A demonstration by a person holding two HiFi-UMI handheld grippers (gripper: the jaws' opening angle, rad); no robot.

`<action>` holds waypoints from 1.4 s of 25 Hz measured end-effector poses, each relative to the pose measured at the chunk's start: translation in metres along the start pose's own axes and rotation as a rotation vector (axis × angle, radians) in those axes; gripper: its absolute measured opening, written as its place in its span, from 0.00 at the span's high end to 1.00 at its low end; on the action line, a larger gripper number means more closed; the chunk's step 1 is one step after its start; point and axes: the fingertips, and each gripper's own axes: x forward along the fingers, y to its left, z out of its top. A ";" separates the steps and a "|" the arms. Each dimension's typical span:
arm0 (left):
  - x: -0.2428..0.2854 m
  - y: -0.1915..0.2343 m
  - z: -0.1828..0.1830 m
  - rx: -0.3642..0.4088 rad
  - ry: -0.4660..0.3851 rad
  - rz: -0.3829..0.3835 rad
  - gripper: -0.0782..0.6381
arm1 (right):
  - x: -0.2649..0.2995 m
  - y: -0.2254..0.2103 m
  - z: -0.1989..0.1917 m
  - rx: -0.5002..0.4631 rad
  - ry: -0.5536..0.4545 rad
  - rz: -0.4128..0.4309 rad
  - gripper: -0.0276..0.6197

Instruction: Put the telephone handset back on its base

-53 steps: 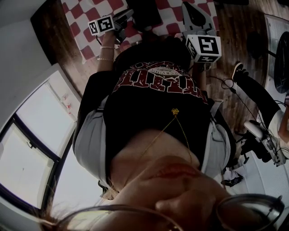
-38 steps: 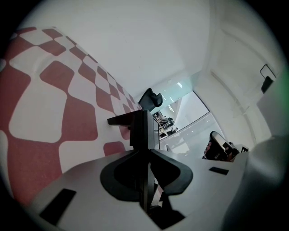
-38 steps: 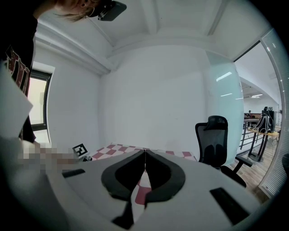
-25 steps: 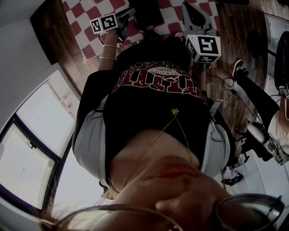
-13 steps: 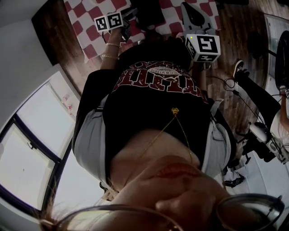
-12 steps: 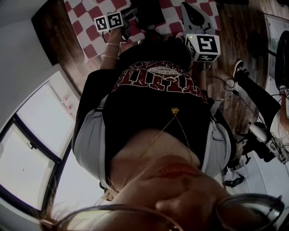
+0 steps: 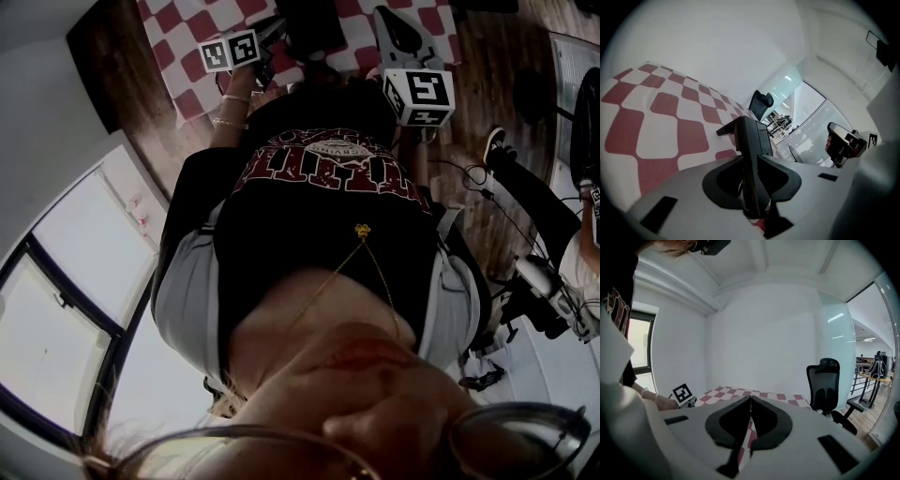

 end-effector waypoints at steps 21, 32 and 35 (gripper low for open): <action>-0.001 -0.025 -0.006 0.161 0.022 -0.025 0.88 | 0.016 0.016 -0.016 0.020 0.046 0.029 0.93; -0.003 -0.063 0.011 0.356 0.036 -0.024 0.88 | 0.017 0.021 -0.016 0.038 0.045 0.030 0.93; -0.005 -0.074 0.019 0.394 0.021 -0.031 0.88 | 0.017 0.021 -0.015 0.041 0.041 0.029 0.93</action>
